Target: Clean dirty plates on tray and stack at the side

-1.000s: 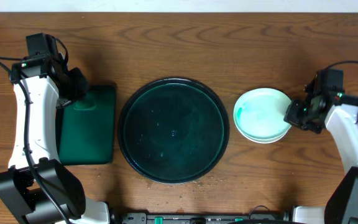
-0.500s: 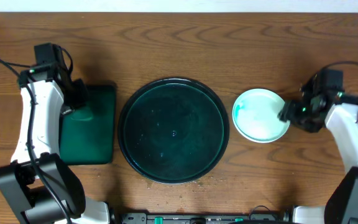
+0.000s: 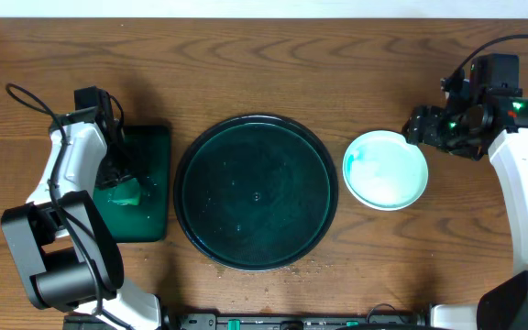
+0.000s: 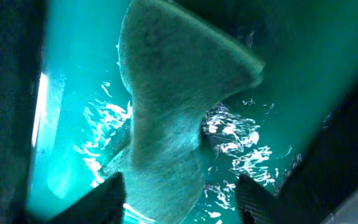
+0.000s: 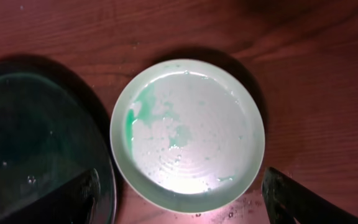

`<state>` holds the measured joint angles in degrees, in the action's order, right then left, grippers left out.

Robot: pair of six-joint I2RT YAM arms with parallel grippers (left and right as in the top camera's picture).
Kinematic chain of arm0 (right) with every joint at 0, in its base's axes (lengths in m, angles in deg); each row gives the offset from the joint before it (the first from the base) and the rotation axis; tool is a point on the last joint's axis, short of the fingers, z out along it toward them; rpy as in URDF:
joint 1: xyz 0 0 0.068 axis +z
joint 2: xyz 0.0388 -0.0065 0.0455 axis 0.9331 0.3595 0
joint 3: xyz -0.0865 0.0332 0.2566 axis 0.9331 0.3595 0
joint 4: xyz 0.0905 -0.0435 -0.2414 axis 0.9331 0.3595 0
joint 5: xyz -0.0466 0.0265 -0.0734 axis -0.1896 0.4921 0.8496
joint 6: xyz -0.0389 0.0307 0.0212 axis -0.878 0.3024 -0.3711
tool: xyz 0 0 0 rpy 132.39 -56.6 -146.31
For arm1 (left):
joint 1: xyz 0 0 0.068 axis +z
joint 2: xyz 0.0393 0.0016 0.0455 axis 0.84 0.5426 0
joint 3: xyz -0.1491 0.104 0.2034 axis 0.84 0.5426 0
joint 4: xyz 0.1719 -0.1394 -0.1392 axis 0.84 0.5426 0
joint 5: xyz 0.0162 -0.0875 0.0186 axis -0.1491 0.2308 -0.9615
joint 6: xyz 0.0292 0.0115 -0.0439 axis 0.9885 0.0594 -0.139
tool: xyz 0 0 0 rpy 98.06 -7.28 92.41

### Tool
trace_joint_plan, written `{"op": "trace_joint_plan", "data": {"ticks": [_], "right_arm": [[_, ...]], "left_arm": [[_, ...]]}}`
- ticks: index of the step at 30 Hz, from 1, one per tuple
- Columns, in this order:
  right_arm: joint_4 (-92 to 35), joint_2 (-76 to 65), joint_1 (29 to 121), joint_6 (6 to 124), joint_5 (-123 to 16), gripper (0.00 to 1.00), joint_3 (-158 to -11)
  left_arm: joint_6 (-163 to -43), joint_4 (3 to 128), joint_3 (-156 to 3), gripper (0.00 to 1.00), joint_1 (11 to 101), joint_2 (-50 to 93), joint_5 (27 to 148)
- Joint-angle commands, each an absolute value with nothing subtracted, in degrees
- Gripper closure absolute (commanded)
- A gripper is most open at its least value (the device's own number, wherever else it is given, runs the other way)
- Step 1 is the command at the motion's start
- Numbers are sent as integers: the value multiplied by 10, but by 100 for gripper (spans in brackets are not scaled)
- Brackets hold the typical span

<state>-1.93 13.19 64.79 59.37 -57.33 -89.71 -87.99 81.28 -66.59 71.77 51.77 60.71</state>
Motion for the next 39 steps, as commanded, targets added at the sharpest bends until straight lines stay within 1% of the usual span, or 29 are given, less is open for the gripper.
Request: {"op": "trace_joint_plan", "data": {"ticks": [1,2,3,5,7,8,10,11,13,19,26,28,30,34,39], "right_arm": [[-3,117,652,573,-577,19,-928],[7,113,652,567,-578,19,-939],[15,109,652,563,-578,19,-951],[43,93,652,563,-577,19,-998],[67,81,652,563,-576,18,-1035],[91,70,652,563,-576,13,-1064],[119,53,652,563,-575,7,-1099],[129,44,652,563,-575,1,-1111],[147,18,652,566,-577,1,-1127],[148,-46,652,565,-576,1,-1127],[148,-62,652,562,-573,1,-1127],[150,-62,652,539,-546,1,-1127],[150,-63,653,539,-523,1,-1127],[100,-85,653,539,-508,1,-1103],[-47,-167,653,534,-507,1,-965]], "left_arm": [[-878,841,-731,36,720,476,649],[-878,857,-753,33,720,463,660],[-878,870,-773,27,720,449,669],[-881,882,-806,26,720,403,671],[-880,883,-806,26,720,372,671],[-881,881,-806,26,720,353,671],[-880,867,-806,26,720,336,671],[-880,866,-806,26,720,330,671],[-880,867,-806,26,720,321,671],[-880,867,-805,26,720,322,671],[-880,867,-805,26,720,322,671],[-880,867,-805,26,720,322,671],[-880,867,-805,25,720,322,671],[-880,867,-805,25,720,322,671],[-880,867,-805,25,720,322,671]]}}
